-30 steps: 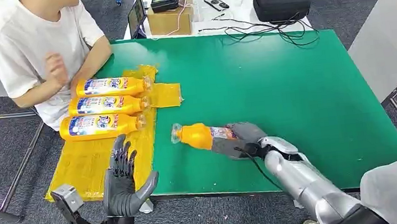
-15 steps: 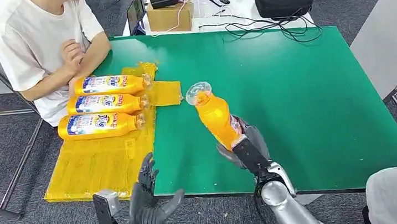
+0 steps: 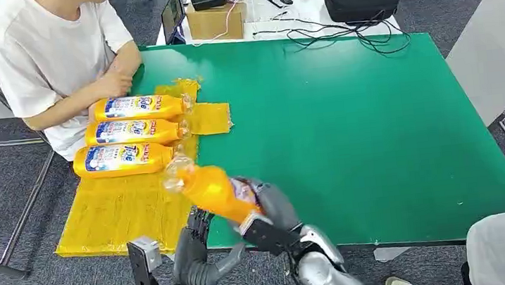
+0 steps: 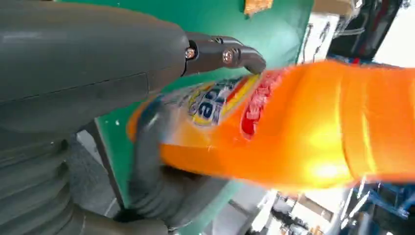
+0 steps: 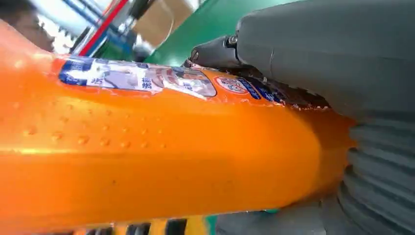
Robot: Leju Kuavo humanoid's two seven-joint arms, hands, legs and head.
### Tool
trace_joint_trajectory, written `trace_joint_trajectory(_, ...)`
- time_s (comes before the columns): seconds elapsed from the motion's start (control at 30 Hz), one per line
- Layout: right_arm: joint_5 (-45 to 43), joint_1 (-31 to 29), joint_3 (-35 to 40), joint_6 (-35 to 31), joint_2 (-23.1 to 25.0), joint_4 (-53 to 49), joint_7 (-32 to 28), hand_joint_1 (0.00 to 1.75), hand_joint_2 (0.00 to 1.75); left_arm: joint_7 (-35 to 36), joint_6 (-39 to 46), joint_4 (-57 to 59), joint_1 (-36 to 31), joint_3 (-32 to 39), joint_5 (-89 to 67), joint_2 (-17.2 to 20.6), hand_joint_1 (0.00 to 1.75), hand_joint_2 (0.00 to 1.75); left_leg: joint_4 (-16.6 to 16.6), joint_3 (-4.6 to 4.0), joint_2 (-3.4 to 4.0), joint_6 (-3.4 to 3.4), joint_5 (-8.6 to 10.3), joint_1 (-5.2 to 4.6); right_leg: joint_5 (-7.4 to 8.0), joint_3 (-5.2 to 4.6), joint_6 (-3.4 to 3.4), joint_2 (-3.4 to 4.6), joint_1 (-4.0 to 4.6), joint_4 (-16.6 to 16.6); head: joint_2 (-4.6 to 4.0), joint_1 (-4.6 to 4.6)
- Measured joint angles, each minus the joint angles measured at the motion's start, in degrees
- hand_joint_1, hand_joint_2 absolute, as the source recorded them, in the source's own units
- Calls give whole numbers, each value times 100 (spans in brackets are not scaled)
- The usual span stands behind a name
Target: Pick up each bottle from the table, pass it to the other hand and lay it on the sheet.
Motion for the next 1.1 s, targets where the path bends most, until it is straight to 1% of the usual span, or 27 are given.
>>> trace_joint_trajectory(0.33, -68, 64, 593, 48, 59, 20, -127, 175, 175, -190, 146, -118, -28, 103, 289, -48, 0, 175, 0, -3, 0, 0, 0, -1, 0, -4, 0, 0, 0, 0, 0, 0)
trace_joint_trajectory(0.57, -310, -41, 980, 387, 50, 22, -247, 175, 175, -302, -90, -184, -64, 210, 417, -57, 0, 175, 0, -3, 1, 0, 0, -1, 0, -5, 0, 0, 0, 0, 0, -2)
trace_joint_trajectory(0.6, -328, -70, 1010, 419, 37, 31, -260, 175, 175, -315, -111, -184, -63, 216, 426, -57, 26, 175, 0, -3, 1, 0, 0, -1, 0, -4, 0, 0, 0, 0, 0, -2)
trace_joint_trajectory(0.63, -345, -108, 1041, 453, 22, 37, -278, 175, 175, -328, -140, -184, -64, 230, 444, -57, 150, 175, 0, -3, 1, 0, 0, -1, 0, -4, 0, 0, 0, 0, 0, 2)
trace_joint_trajectory(0.77, -464, -238, 1166, 573, -39, 46, -313, 175, 175, -392, -304, -184, -60, 265, 485, -55, 150, 175, 0, -3, 1, 0, 0, -2, 0, -4, 0, 0, -1, 0, 0, 0)
trace_joint_trajectory(0.8, -490, -264, 1190, 590, -50, 46, -317, 175, 175, -405, -337, -184, -60, 282, 485, -55, 175, 175, 0, -3, 1, 0, 0, -2, 0, -4, 0, 0, -1, 0, 0, 0)
trace_joint_trajectory(0.83, -507, -283, 1211, 601, -61, 46, -317, 175, 175, -407, -365, -184, -60, 297, 485, -55, 175, 175, 0, -3, 2, 0, 0, -2, 0, -4, 0, 0, -1, 0, 0, 0)
trace_joint_trajectory(0.87, -514, -292, 1220, 610, -68, 46, -319, 145, 175, -411, -380, -184, -58, 304, 485, -55, 175, 175, 0, -3, 2, 0, 0, -2, 0, -5, 0, 0, -1, 0, 0, -2)
trace_joint_trajectory(0.9, -520, -297, 1220, 621, -74, 46, -319, 51, 175, -418, -393, -184, -57, 315, 494, -55, 175, 175, 0, -3, 2, 0, 0, -2, 0, -5, 0, 0, -1, 0, 0, 0)
trace_joint_trajectory(0.93, -533, -302, 1222, 623, -76, 46, -321, 0, 175, -413, -439, -184, -54, 323, 530, -55, 175, 175, 0, -3, 2, 0, 0, -2, 0, -5, 0, 0, -1, 0, 0, -2)
trace_joint_trajectory(0.97, -549, -302, 1227, 627, -79, 46, -330, 0, 175, -391, -514, -184, -45, 339, 619, -55, 175, 175, 0, -3, 3, 0, 0, -1, 0, -5, 0, 1, 0, 0, 0, 0)
trace_joint_trajectory(1.0, -579, -297, 1246, 645, -79, 46, -343, 0, 0, -378, -596, -186, -32, 359, 697, -52, 175, 175, 0, -3, 4, 0, 0, -1, 0, -6, 0, 1, 0, 1, 0, 0)
trace_joint_trajectory(1.1, -712, -235, 1275, 653, -76, 11, -347, 0, 0, -326, -802, -297, 107, 409, 961, -13, 175, 175, 0, -4, 4, -1, 0, 0, 0, -8, 0, 1, 1, 0, 0, 0)
